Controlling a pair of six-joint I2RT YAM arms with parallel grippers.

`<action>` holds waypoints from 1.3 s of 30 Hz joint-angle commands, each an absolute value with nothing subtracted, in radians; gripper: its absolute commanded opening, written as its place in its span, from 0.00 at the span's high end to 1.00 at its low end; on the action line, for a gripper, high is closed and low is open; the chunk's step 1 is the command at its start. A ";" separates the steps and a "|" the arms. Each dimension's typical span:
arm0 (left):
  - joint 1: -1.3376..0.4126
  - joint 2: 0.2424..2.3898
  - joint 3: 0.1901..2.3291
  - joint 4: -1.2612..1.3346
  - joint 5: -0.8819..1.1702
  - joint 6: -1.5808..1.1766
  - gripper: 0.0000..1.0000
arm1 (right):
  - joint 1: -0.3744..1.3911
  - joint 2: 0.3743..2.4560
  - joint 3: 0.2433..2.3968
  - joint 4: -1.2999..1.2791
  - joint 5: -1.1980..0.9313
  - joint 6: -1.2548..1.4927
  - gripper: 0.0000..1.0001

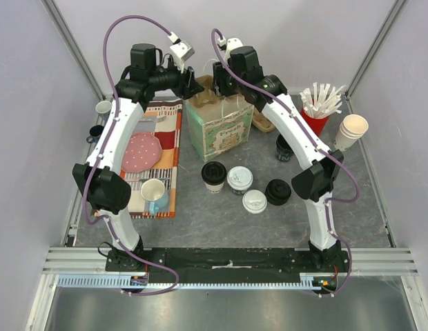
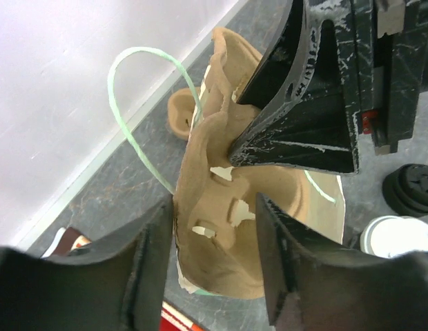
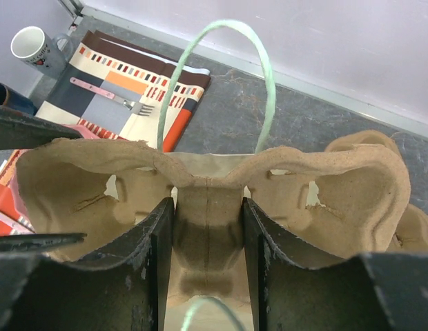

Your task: Pack the takeout coffee

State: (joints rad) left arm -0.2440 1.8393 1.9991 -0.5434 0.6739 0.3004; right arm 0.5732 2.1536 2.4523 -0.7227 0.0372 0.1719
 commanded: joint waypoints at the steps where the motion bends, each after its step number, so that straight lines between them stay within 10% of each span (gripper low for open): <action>1: -0.252 1.804 2.042 -0.537 0.756 0.287 0.38 | 0.563 2.068 2.401 -0.641 0.055 0.213 1.00; 6: -0.227 1.763 2.057 -0.540 0.837 0.195 0.33 | 0.542 2.059 2.404 -0.627 0.038 0.265 1.00; 12: -0.224 1.623 1.918 -0.561 1.041 0.127 0.67 | 0.526 2.042 2.405 -0.594 0.040 0.314 1.00; 23: -0.308 1.591 1.810 -0.713 0.893 0.485 0.39 | 0.520 2.054 2.410 -0.575 0.051 0.364 1.00; 39: -0.448 1.736 1.818 -0.828 0.512 0.773 0.34 | 0.520 2.057 2.407 -0.594 0.017 0.336 1.00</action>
